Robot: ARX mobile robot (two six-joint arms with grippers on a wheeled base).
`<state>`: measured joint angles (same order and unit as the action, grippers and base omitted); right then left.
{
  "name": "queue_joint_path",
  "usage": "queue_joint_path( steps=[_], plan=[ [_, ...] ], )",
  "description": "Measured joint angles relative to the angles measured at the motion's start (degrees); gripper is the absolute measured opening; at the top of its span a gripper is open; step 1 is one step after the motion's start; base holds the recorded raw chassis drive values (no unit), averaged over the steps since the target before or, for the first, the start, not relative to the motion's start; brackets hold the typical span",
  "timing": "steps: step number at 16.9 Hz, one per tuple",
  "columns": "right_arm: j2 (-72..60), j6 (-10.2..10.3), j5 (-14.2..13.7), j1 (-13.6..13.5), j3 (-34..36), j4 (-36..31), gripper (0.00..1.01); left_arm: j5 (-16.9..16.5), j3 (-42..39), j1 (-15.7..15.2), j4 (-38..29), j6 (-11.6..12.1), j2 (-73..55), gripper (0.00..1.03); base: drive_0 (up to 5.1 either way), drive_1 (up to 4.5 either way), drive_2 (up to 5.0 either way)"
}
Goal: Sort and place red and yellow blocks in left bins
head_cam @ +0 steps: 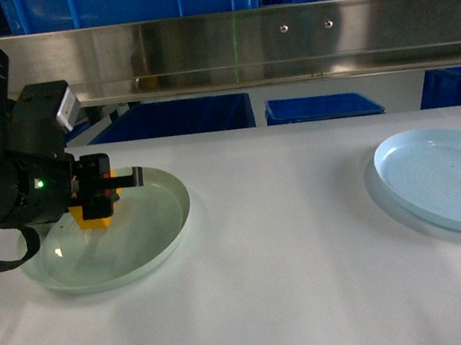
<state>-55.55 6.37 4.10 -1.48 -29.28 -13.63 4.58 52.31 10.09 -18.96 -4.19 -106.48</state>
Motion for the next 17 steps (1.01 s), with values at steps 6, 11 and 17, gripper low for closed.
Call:
queue_joint_path(
  steps=[6,11,17],
  plan=[
    [0.0,0.0,0.0,-0.02,0.0,0.02,0.28,-7.23,-14.16,-12.37,-7.37,7.5,26.56,0.29,0.0,0.0,0.0],
    [0.0,0.0,0.0,-0.02,0.0,0.02,0.28,-7.61,-17.53,-8.55,2.47,7.26,36.81,0.29,0.0,0.0,0.0],
    [0.0,0.0,0.0,-0.02,0.0,0.02,0.28,-7.58,-18.53,-9.44,9.51,5.86,44.5,0.29,0.0,0.0,0.0]
  ],
)
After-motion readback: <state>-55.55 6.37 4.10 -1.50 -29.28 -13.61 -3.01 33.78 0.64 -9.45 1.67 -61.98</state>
